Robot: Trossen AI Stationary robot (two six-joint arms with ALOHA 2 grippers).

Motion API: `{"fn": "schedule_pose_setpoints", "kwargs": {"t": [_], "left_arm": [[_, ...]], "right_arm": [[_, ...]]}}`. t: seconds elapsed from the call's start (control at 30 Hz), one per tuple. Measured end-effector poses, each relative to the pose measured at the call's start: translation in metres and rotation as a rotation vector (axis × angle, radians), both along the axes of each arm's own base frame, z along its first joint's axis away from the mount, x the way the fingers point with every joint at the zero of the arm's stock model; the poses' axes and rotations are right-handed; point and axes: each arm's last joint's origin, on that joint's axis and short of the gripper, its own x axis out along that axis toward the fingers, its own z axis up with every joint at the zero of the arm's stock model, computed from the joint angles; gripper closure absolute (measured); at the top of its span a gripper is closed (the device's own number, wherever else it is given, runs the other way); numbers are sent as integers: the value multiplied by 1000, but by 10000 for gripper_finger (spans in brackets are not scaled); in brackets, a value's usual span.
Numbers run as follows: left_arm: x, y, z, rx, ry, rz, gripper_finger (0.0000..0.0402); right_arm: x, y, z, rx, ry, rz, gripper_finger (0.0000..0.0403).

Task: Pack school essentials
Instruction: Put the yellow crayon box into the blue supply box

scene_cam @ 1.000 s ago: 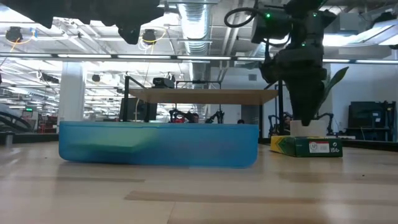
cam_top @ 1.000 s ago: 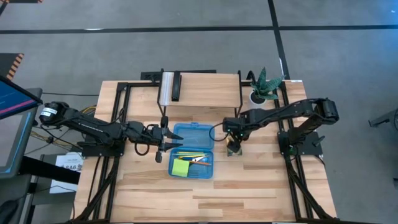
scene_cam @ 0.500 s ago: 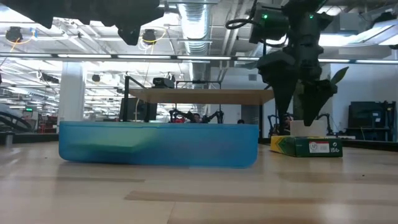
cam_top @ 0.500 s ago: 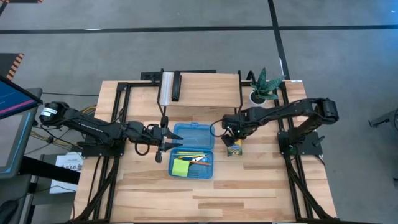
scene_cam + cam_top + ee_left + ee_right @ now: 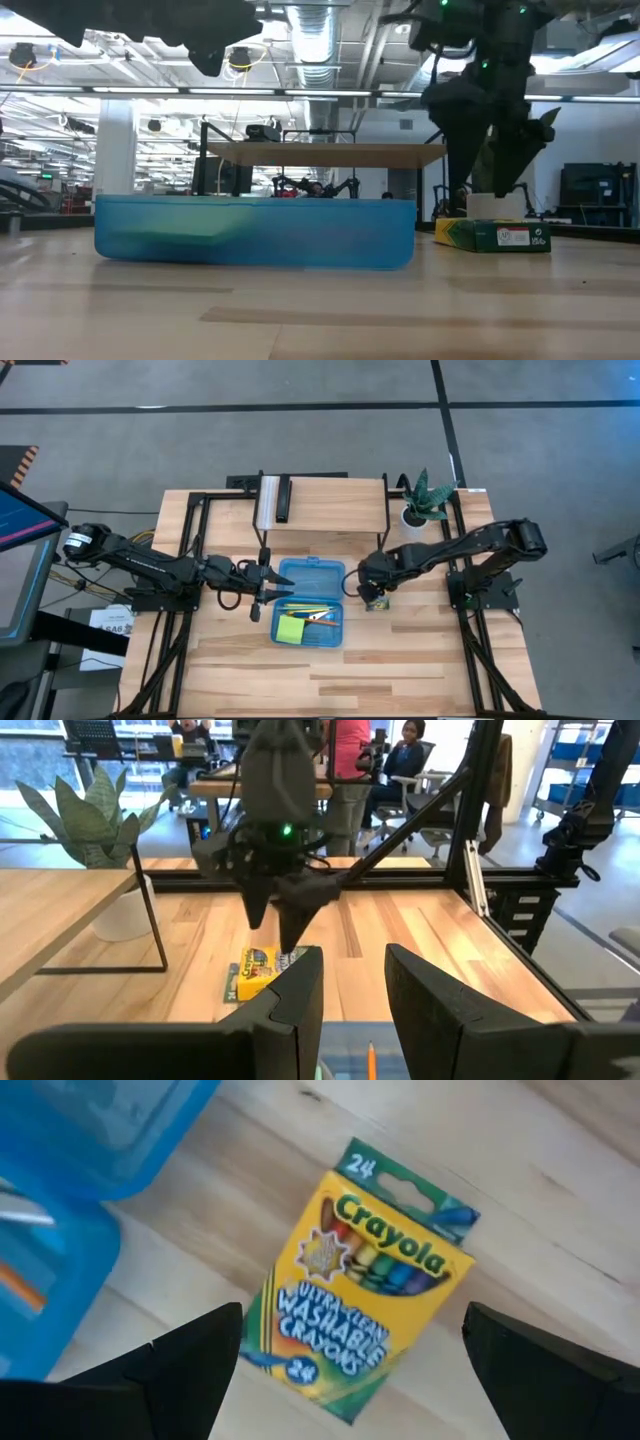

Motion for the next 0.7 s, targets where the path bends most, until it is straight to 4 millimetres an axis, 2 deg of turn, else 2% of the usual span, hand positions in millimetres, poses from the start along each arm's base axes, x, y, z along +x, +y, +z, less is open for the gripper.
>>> {"fn": "schedule_pose_setpoints", "kwargs": {"t": [0.13, 0.3, 0.5, 0.7], "left_arm": [[0, 0, 0, 0, 1, 0, 303], [0, 0, 0, -1, 2, 0, 303], [0, 0, -2, -10, 24, 2, 303], [0, 1, -2, -11, 24, 19, 303]], "right_arm": [[-5, 7, 10, -32, -46, 34, 6], [-20, 13, 15, -74, -98, 7, 9], [-38, 17, 9, -48, -182, -55, 10], [-41, 26, 2, -27, -239, -35, 10]]}}
